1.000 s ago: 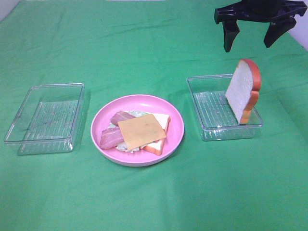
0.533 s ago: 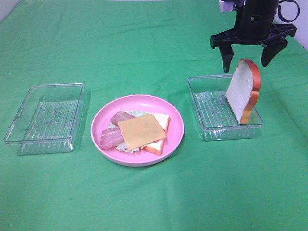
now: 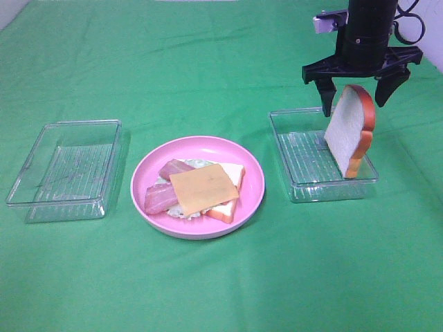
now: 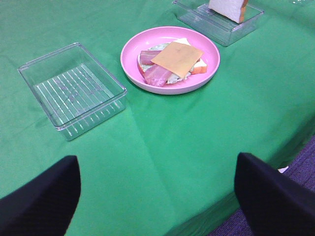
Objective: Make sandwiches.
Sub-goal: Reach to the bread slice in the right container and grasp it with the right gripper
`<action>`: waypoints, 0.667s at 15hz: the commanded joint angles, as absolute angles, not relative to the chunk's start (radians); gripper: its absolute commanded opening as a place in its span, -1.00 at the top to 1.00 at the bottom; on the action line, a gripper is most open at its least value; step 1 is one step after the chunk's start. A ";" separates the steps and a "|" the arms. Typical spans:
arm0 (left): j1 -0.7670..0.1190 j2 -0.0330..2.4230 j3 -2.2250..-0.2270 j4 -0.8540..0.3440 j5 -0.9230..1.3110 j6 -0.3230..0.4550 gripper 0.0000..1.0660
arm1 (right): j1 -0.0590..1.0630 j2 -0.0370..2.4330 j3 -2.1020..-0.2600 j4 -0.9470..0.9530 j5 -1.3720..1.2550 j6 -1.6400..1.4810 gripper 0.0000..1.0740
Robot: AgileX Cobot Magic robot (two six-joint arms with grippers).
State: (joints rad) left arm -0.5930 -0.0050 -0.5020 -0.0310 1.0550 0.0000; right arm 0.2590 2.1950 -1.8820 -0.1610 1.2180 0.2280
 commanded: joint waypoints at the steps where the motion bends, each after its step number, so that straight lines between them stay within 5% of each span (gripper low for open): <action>1: -0.597 -0.025 -0.500 -0.033 1.046 0.005 -0.51 | 0.255 2.197 -1.878 -0.175 1.289 0.227 -0.32; 6: -0.597 -0.025 -0.500 -0.033 1.046 0.005 -0.51 | 0.255 2.197 -1.878 -0.190 1.289 0.227 0.29; 10: -0.597 -0.025 -0.500 -0.033 1.046 0.005 -0.51 | 0.255 2.195 -1.878 -0.200 1.289 0.237 1.00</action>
